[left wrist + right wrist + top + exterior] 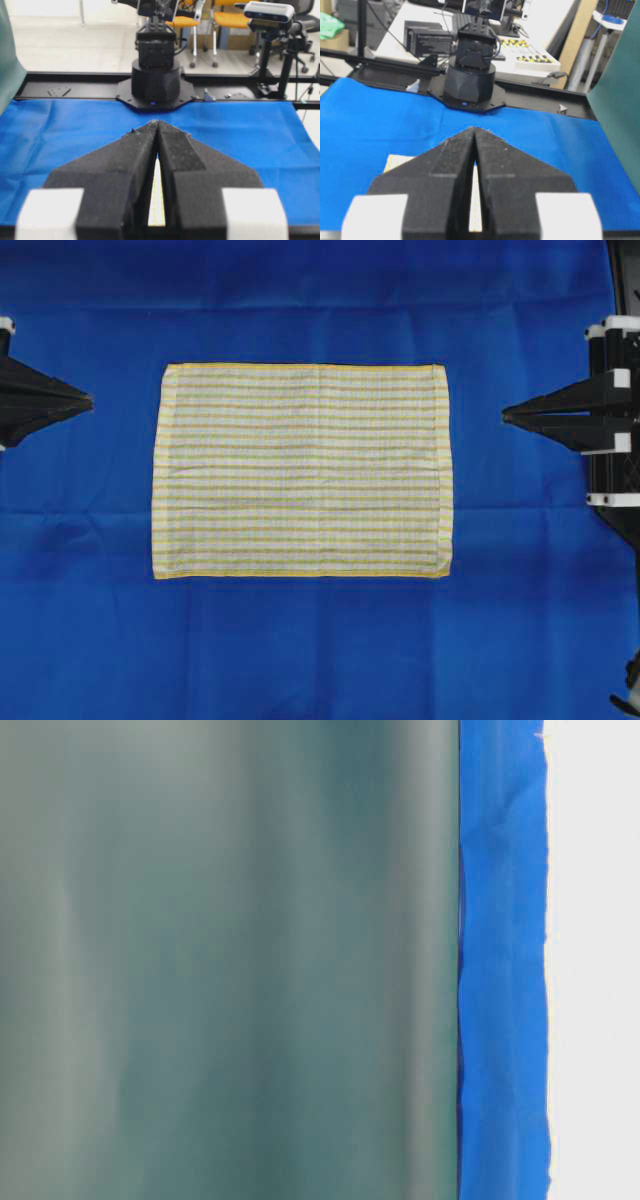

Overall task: Fold the yellow towel.
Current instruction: 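Move both grippers to the towel's far corners and pinch them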

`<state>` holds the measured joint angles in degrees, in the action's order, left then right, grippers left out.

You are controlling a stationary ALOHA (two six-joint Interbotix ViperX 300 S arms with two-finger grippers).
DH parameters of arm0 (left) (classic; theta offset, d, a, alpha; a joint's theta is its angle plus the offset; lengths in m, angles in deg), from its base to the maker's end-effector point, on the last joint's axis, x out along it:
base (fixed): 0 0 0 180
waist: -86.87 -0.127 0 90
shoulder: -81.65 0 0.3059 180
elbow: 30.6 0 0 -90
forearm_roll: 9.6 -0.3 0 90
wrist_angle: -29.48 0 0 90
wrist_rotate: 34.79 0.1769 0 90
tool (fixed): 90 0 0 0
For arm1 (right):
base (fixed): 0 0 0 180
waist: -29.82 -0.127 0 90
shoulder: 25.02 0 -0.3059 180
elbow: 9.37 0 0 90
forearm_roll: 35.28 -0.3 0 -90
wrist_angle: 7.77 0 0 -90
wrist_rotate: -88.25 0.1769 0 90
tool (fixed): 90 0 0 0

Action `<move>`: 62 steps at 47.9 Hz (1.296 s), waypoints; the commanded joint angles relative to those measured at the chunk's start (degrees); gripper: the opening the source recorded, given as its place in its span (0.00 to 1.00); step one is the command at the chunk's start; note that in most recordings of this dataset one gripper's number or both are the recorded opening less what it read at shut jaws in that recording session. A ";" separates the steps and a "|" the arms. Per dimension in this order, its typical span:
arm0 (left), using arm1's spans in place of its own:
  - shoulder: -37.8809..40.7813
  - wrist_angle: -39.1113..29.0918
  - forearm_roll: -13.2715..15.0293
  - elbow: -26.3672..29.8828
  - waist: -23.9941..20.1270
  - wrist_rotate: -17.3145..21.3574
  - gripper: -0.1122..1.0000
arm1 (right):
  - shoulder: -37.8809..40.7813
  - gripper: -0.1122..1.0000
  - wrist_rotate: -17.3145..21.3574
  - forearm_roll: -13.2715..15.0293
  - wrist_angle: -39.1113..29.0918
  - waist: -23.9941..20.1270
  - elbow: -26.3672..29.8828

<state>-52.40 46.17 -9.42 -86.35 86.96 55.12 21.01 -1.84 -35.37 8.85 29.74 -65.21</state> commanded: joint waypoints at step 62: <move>42.63 11.43 2.11 -1.58 -22.68 5.80 0.80 | 46.67 0.71 0.35 -10.72 4.57 25.75 1.67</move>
<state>-11.71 56.37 -7.31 -88.46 65.34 60.84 66.19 -1.58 -45.83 11.48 55.05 -64.68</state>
